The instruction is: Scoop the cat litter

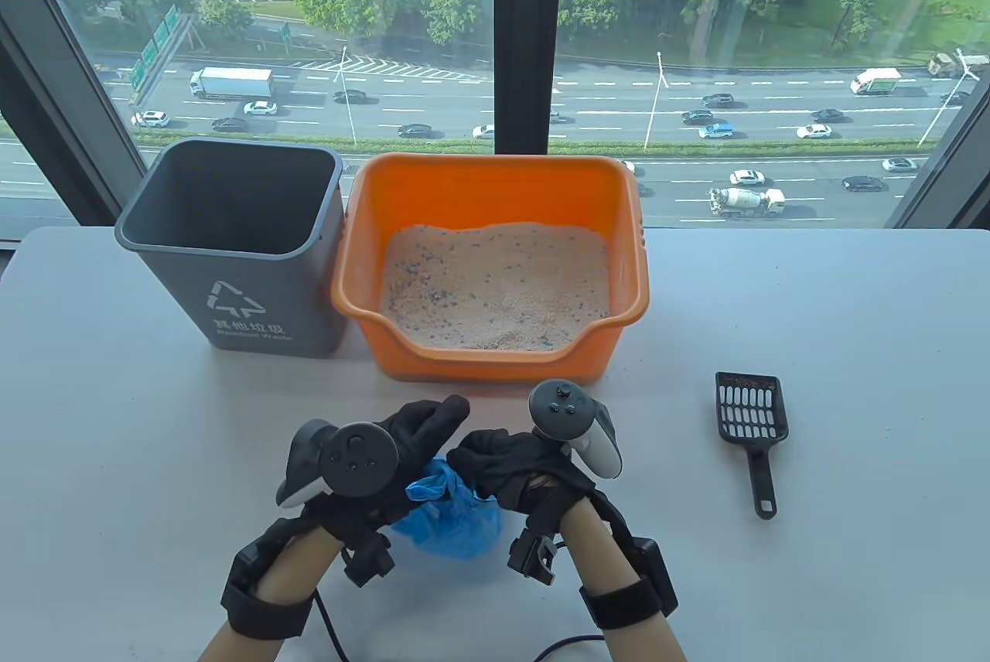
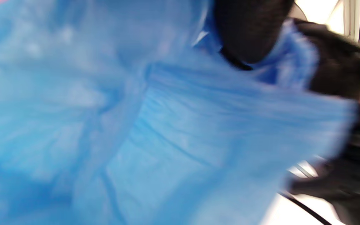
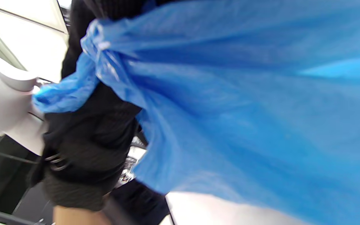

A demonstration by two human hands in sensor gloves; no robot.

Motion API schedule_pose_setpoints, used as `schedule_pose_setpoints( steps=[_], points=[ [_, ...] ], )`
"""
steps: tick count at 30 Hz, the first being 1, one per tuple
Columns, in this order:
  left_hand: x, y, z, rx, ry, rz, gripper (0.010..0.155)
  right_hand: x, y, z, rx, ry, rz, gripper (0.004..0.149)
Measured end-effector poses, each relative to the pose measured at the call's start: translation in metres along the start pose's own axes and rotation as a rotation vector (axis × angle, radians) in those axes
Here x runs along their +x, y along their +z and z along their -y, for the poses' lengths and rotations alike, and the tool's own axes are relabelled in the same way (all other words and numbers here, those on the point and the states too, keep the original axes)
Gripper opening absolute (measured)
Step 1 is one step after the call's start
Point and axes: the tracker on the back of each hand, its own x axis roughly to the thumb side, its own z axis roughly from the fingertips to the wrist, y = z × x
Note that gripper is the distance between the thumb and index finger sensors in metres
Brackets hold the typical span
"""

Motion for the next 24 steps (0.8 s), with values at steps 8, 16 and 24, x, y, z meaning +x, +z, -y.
schedule_pose_setpoints(
  steps=[8,16,24],
  points=[
    [0.003,0.006,0.006,0.146,0.003,0.009,0.079,-0.003,0.008,0.006,-0.118,0.033,-0.034,0.034],
    [-0.018,0.022,-0.004,0.517,-0.148,-0.248,0.049,0.009,0.022,0.016,-0.272,0.205,0.055,0.033],
    [-0.057,0.019,-0.001,0.249,-0.424,-0.475,0.045,-0.012,0.031,0.010,-0.287,0.928,-0.145,0.032]
  ],
)
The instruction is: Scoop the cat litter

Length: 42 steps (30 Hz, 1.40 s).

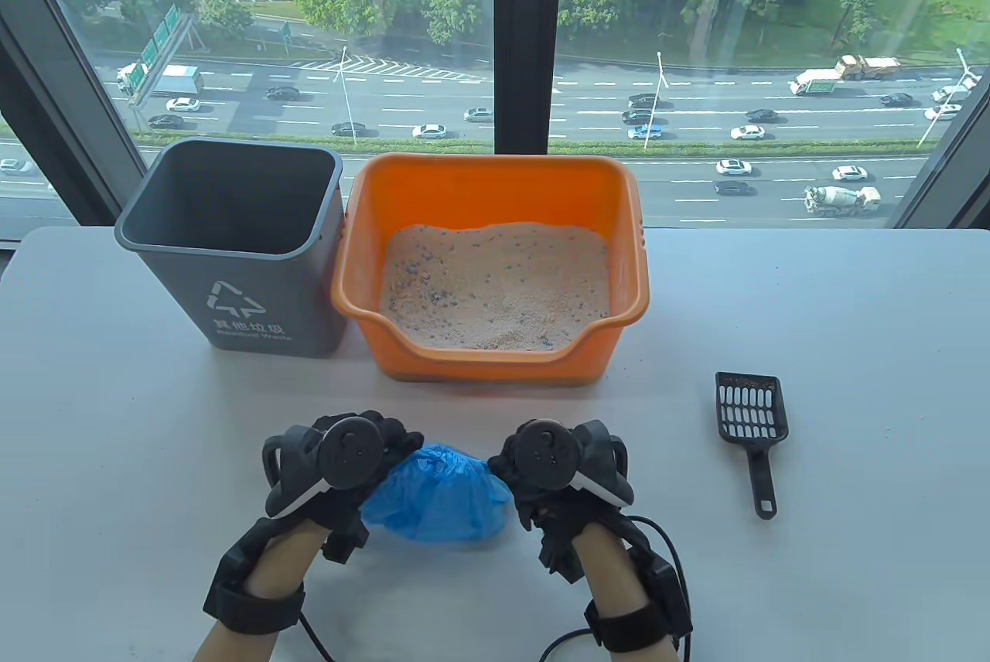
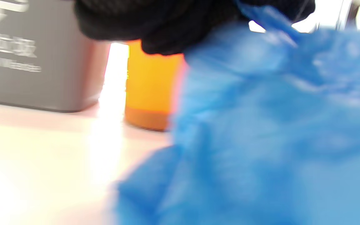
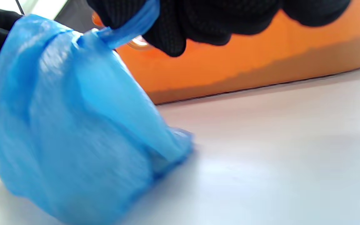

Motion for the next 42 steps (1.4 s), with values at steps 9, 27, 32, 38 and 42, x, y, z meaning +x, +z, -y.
schedule_pose_setpoints(
  steps=[9,27,32,38,42],
  points=[
    [-0.031,-0.005,0.010,-0.152,0.032,-0.103,0.046,-0.019,0.003,0.004,-0.030,-0.001,-0.096,0.031],
    [0.065,0.012,0.051,-0.427,-0.237,0.165,0.079,0.007,0.049,0.029,-0.304,0.082,-0.108,0.050],
    [0.066,0.012,0.051,-0.302,-0.267,0.156,0.057,0.002,0.059,0.015,-0.246,0.141,-0.145,0.063],
    [0.056,0.012,0.030,-0.220,-0.198,0.117,0.042,-0.005,0.058,-0.001,-0.093,0.078,-0.202,0.072],
    [0.036,0.009,-0.008,-0.181,-0.055,0.031,0.040,-0.008,0.056,-0.006,-0.015,0.057,-0.218,0.073]
  ],
)
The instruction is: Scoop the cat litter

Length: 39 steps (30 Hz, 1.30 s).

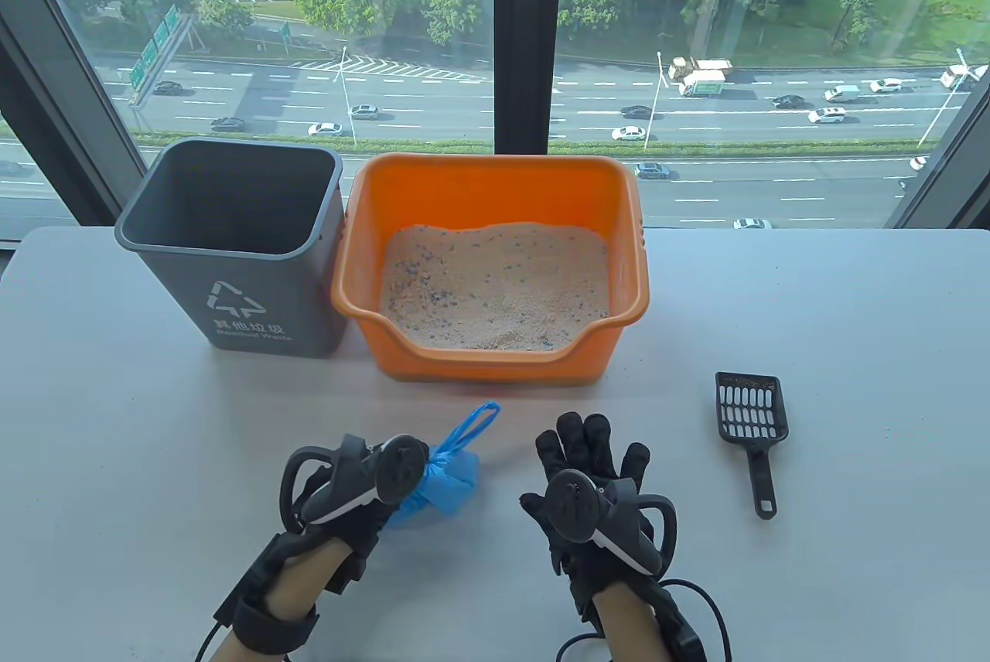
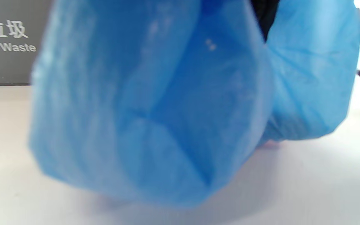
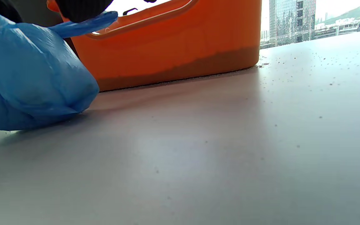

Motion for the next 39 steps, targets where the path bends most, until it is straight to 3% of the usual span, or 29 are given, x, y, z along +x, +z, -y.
schedule_pose_setpoints(
  steps=[4,9,12,17,23,29,33,35,37,39],
  points=[
    [-0.036,0.010,-0.053,0.040,0.217,-0.082,0.040,-0.003,-0.002,0.000,0.027,-0.004,-0.014,0.074],
    [-0.076,0.014,-0.137,0.207,0.563,-0.156,0.040,-0.004,-0.002,0.002,0.032,-0.015,-0.023,0.074],
    [-0.090,0.000,-0.181,0.263,0.755,-0.214,0.041,-0.006,-0.001,0.004,0.018,-0.027,-0.028,0.073],
    [-0.108,-0.044,-0.219,0.393,0.854,-0.392,0.044,-0.006,-0.001,0.002,0.040,-0.026,-0.039,0.073],
    [-0.127,-0.093,-0.211,0.563,0.904,-0.569,0.044,-0.005,-0.001,0.003,0.048,-0.031,-0.047,0.073],
    [-0.138,-0.134,-0.176,0.448,0.798,-0.655,0.047,-0.004,-0.002,0.004,0.057,-0.039,-0.052,0.073],
    [-0.145,-0.143,-0.157,0.396,0.738,-0.677,0.048,-0.005,-0.002,0.005,0.053,-0.050,-0.060,0.073],
    [-0.147,-0.145,-0.149,0.390,0.679,-0.674,0.056,-0.006,-0.002,0.005,0.051,-0.050,-0.062,0.073],
    [-0.145,-0.145,-0.146,0.375,0.624,-0.653,0.065,-0.006,-0.002,0.005,0.052,-0.054,-0.062,0.073],
    [-0.141,-0.147,-0.145,0.370,0.595,-0.639,0.064,-0.005,-0.002,0.005,0.049,-0.052,-0.061,0.073]
  ],
)
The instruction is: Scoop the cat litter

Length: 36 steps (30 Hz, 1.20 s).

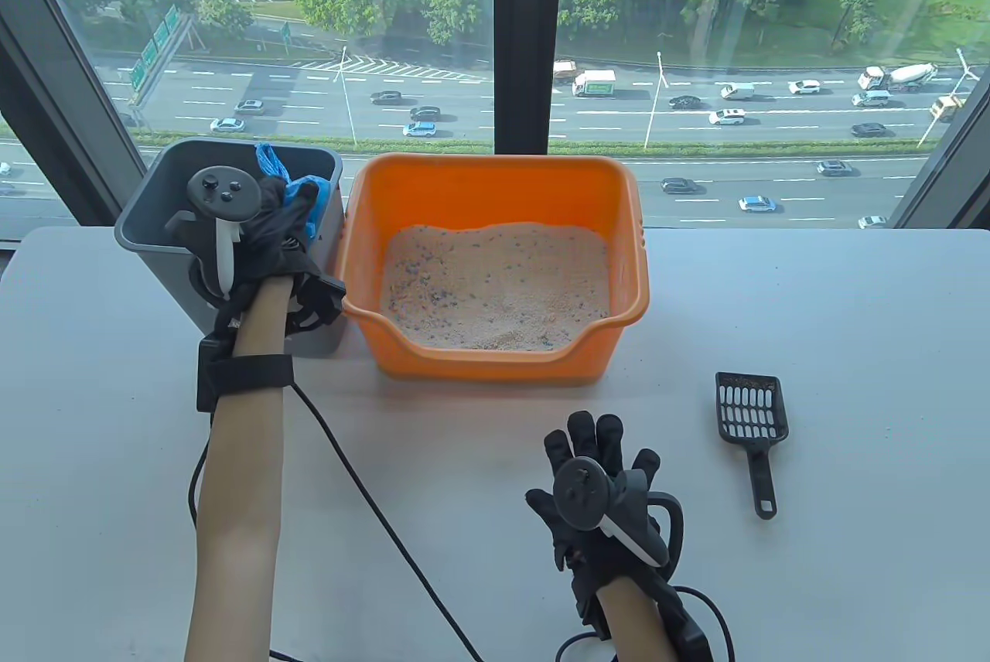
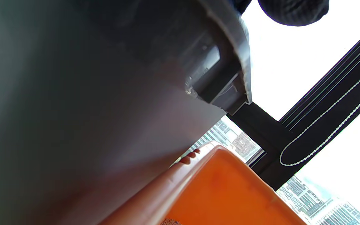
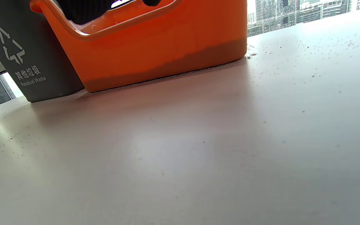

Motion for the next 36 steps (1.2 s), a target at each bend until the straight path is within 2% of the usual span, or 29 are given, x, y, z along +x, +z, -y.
schedule_pose_setpoints(
  steps=[4,9,15,19,23,30,34,36],
  points=[
    [0.004,0.004,0.001,-0.007,-0.026,0.056,0.060,0.000,0.000,0.000,0.001,-0.006,0.001,0.073],
    [0.007,0.018,-0.002,-0.012,-0.063,0.156,0.060,0.000,0.001,0.002,-0.009,-0.017,0.002,0.073],
    [0.010,0.071,-0.010,0.085,-0.179,0.394,0.071,0.003,0.002,0.004,-0.022,-0.023,0.015,0.073],
    [-0.006,0.116,-0.001,0.071,-0.268,0.503,0.078,0.006,0.001,-0.001,-0.002,-0.010,0.033,0.073],
    [-0.042,0.158,0.022,-0.050,-0.380,0.501,0.082,0.010,0.000,-0.006,0.017,0.001,0.050,0.073],
    [-0.104,0.224,0.062,-0.238,-0.415,0.517,0.087,0.017,-0.002,-0.019,0.085,0.020,0.088,0.075],
    [-0.120,0.242,0.075,-0.342,-0.412,0.486,0.090,0.020,0.000,-0.020,0.067,0.037,0.102,0.075],
    [-0.124,0.246,0.078,-0.353,-0.428,0.477,0.091,0.021,0.001,-0.020,0.070,0.038,0.101,0.076]
  ],
)
